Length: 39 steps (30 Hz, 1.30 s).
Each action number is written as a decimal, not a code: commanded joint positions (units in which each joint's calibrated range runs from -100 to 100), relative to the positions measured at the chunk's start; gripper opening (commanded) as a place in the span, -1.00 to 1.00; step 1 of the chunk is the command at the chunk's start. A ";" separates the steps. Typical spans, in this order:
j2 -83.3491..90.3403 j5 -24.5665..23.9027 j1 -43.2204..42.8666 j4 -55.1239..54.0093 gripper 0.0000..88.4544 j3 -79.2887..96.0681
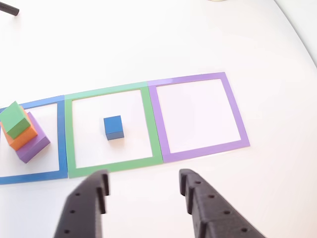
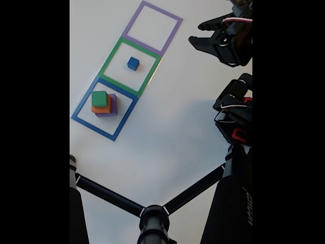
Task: Tower of hanoi
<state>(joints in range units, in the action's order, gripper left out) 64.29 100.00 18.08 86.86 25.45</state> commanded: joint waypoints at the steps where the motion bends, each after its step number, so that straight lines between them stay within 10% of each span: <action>1: 1.72 0.00 0.33 -18.84 -0.37 18.36; 7: -0.06 0.00 -0.15 -68.80 -0.32 53.36; 27: -45.68 0.00 -5.23 -128.80 -0.32 65.73; 39: -70.30 0.00 -8.68 -146.05 -0.32 57.46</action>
<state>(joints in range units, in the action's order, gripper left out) -2.15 100.00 9.65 -55.66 86.81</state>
